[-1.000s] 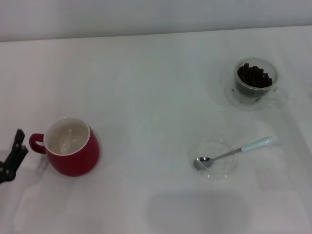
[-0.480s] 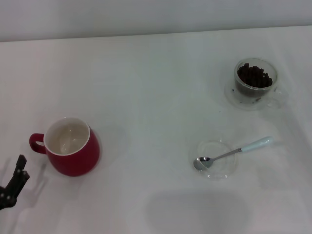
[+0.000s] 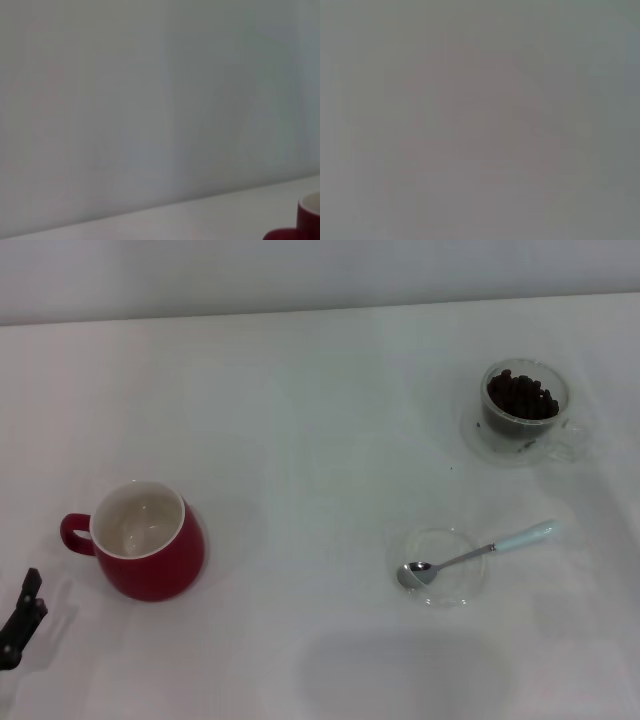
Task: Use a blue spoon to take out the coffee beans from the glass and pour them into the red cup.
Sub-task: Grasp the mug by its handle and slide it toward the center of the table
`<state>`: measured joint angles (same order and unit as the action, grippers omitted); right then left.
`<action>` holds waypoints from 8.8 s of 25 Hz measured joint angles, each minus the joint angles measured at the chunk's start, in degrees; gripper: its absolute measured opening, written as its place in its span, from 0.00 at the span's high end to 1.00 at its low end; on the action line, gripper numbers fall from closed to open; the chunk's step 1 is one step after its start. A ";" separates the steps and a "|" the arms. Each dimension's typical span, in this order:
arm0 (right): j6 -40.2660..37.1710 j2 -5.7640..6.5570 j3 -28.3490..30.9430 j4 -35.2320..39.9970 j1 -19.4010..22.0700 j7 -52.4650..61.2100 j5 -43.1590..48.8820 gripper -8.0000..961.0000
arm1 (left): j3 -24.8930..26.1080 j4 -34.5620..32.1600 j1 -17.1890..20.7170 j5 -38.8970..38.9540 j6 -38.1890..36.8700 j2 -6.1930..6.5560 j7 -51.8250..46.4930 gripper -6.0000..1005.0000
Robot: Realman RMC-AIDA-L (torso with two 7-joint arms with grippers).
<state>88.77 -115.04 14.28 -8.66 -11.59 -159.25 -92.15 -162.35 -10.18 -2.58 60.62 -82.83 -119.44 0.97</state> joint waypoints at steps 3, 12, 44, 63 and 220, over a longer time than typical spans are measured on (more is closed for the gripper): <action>0.01 0.00 -0.03 -0.18 0.33 0.00 0.04 0.09 | 0.07 0.81 -2.04 0.08 2.59 0.07 -0.02 0.13; 0.00 0.00 -0.25 -1.52 1.15 0.00 0.29 0.09 | 0.10 1.50 -4.20 0.11 4.87 0.17 0.25 0.13; 0.63 0.00 -0.66 -1.22 1.39 0.70 -0.09 0.09 | -0.43 2.89 -8.35 -0.69 8.23 0.10 0.26 0.13; -0.08 0.00 -0.18 -1.02 1.31 0.70 -0.25 0.09 | -0.43 2.47 -9.38 -0.69 8.93 -0.01 3.00 0.17; -3.80 0.00 0.58 -0.93 0.61 0.70 -0.22 0.12 | -0.13 -8.01 -26.85 -18.41 29.72 -0.27 3.32 0.75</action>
<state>84.97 -115.04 14.86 -9.58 -10.98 -158.55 -92.37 -162.48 -18.19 -29.43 42.22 -53.12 -119.71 4.29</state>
